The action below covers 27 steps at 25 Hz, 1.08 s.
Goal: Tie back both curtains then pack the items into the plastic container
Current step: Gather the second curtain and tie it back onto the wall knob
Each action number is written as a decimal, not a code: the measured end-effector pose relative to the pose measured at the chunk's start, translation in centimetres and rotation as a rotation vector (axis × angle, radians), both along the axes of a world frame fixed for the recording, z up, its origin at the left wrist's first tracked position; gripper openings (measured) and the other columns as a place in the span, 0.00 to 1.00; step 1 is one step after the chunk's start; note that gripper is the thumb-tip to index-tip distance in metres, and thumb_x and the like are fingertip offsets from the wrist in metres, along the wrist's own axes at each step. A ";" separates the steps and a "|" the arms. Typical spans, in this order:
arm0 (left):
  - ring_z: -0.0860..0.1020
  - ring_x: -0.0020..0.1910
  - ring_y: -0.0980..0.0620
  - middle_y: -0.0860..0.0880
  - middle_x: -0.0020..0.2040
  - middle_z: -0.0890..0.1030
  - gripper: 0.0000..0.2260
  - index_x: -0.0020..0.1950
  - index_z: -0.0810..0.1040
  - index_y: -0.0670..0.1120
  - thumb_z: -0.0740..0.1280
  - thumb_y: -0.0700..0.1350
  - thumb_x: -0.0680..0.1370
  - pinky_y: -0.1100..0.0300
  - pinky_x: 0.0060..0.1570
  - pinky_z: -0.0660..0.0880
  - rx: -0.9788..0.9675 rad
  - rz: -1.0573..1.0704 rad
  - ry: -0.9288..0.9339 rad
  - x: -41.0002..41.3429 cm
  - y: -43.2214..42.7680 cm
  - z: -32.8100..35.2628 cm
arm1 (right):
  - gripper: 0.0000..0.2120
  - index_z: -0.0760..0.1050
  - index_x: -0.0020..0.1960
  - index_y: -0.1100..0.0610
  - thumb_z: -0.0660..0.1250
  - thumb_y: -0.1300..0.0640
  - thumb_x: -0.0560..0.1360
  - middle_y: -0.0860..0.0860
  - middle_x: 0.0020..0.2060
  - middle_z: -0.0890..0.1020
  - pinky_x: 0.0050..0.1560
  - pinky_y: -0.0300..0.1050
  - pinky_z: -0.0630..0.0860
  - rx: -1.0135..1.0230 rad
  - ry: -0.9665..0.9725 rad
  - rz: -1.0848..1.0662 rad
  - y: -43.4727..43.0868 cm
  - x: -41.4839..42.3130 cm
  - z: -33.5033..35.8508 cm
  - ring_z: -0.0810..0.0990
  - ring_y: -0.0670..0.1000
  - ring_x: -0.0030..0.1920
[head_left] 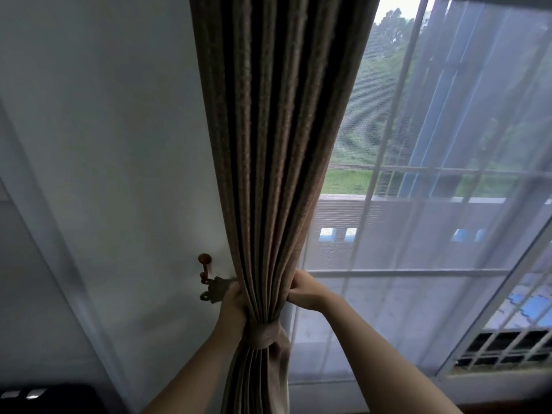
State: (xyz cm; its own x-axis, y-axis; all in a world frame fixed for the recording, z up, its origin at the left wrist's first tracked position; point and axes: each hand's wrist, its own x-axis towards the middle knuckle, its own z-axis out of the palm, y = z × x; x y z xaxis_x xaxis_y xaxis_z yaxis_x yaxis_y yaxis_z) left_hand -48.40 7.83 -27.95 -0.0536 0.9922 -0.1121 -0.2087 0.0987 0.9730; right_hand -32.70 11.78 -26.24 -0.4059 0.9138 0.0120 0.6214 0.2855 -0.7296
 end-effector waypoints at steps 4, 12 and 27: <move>0.72 0.43 0.44 0.42 0.40 0.76 0.16 0.34 0.69 0.41 0.54 0.35 0.81 0.60 0.42 0.75 -0.159 0.083 0.064 0.4 -0.1 1.4 | 0.07 0.76 0.46 0.61 0.67 0.59 0.70 0.55 0.44 0.81 0.51 0.56 0.78 0.131 -0.122 0.040 0.6 0.7 -0.1 0.79 0.55 0.47; 0.80 0.42 0.54 0.49 0.40 0.83 0.10 0.48 0.80 0.41 0.59 0.39 0.79 0.58 0.47 0.75 -0.112 -0.232 0.105 -2.6 0.1 1.8 | 0.09 0.74 0.36 0.60 0.68 0.54 0.68 0.57 0.34 0.78 0.36 0.47 0.74 0.458 -0.464 -0.250 0.0 -0.3 0.3 0.78 0.59 0.37; 0.70 0.29 0.54 0.47 0.33 0.72 0.10 0.37 0.71 0.44 0.60 0.35 0.77 0.61 0.33 0.72 -0.235 -0.280 0.541 -3.3 1.8 5.9 | 0.08 0.75 0.44 0.53 0.72 0.54 0.69 0.48 0.32 0.78 0.35 0.43 0.74 0.053 -0.043 -0.166 -0.4 1.6 0.9 0.79 0.46 0.31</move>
State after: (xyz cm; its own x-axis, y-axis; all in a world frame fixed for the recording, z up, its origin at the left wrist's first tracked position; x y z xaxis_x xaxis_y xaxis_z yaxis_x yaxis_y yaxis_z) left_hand -51.68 9.64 -22.08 0.0939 0.9293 -0.3572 0.3689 0.3008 0.8795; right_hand -31.12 11.41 -25.32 -0.2503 0.9670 0.0476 0.6934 0.2133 -0.6883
